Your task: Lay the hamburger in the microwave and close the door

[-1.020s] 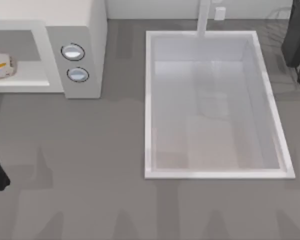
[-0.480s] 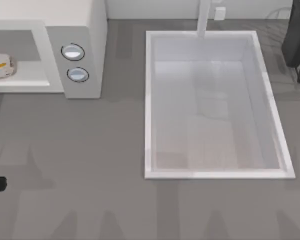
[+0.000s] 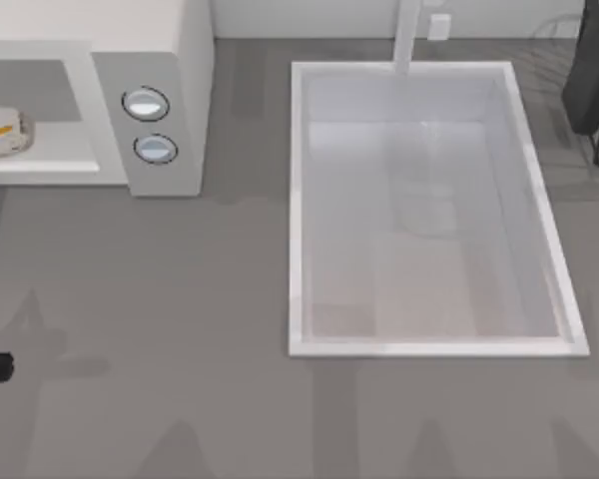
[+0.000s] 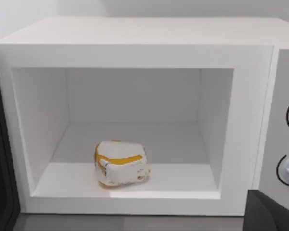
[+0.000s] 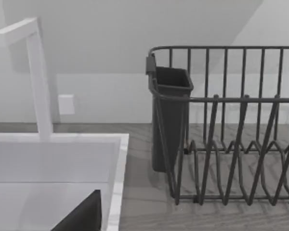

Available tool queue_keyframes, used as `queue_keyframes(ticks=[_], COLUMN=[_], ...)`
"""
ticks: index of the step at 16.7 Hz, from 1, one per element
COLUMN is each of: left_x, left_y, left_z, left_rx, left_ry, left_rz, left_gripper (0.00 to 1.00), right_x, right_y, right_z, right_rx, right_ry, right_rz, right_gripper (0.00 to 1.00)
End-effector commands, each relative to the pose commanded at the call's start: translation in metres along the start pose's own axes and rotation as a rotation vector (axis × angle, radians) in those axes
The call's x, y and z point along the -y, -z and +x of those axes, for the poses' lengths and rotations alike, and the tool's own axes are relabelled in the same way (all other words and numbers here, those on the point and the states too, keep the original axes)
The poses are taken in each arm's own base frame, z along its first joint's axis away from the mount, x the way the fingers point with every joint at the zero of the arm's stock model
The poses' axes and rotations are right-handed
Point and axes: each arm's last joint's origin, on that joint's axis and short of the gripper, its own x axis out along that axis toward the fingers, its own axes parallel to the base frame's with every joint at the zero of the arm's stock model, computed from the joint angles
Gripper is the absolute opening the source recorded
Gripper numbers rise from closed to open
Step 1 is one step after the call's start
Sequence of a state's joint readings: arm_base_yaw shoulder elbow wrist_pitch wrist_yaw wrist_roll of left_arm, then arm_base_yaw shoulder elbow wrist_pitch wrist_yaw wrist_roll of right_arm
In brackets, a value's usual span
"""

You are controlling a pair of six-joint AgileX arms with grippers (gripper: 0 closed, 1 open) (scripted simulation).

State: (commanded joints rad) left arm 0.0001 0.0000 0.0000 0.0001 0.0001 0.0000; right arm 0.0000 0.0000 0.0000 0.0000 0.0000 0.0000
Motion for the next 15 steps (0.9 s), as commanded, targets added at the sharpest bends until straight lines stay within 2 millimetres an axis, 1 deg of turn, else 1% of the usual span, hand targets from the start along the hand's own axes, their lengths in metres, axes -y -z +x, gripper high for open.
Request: queue_keyframes(ticks=[8,15], left_x=[-0.001,-0.017], left_y=[0.001,0.016], left_z=[0.000,0.001], left_rx=[0.000,0.000], left_ry=[0.000,0.000], left_rz=[0.000,0.000], left_gripper=[0.00,0.00], right_x=[0.000,0.000], right_y=[0.000,0.000], right_z=[0.000,0.000], right_rx=[0.000,0.000], right_ry=[0.000,0.000], right_rz=[0.000,0.000], right_gripper=[1.00,1.00])
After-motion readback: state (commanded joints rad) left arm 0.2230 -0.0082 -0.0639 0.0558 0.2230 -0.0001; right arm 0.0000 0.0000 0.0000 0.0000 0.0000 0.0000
